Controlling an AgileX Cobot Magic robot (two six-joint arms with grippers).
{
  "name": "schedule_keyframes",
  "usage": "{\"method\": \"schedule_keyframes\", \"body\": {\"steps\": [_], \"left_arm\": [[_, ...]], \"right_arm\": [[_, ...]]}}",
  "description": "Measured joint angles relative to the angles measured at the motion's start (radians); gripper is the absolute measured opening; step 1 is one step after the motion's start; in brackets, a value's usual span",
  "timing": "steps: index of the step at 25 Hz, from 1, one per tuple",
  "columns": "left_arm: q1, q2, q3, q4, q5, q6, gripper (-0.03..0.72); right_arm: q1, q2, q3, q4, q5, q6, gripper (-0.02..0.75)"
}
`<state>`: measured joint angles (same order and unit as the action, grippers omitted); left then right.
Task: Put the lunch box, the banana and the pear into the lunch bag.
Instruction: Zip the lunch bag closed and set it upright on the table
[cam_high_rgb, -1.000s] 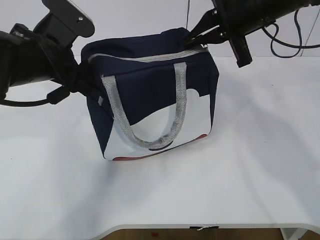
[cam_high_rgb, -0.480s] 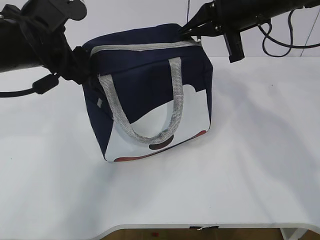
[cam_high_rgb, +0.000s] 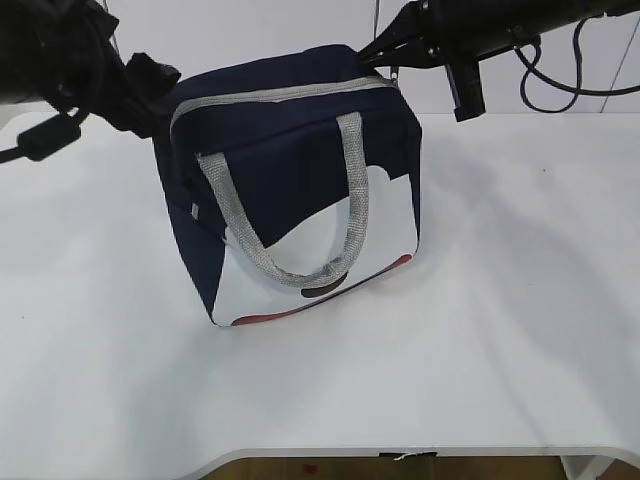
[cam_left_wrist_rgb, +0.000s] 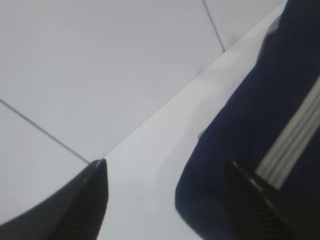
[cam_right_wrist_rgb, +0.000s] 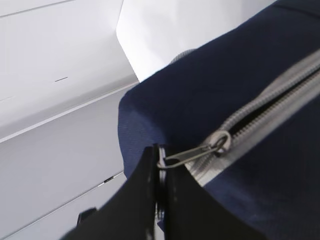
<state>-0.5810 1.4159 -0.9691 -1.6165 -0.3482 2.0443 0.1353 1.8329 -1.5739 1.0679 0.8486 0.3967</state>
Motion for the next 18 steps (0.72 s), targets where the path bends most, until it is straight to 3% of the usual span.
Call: {"method": "schedule_keyframes", "body": {"steps": [8,18], "left_arm": [[-0.002,-0.064,0.0,-0.037,0.378,0.002,0.54],[-0.002,0.036,-0.044,-0.062,0.587,-0.008,0.54]], "right_arm": [[0.0,0.0,0.0,0.011,-0.014,-0.004,0.006],[0.0,0.0,0.0,0.02,-0.021,-0.005,0.006]]}}
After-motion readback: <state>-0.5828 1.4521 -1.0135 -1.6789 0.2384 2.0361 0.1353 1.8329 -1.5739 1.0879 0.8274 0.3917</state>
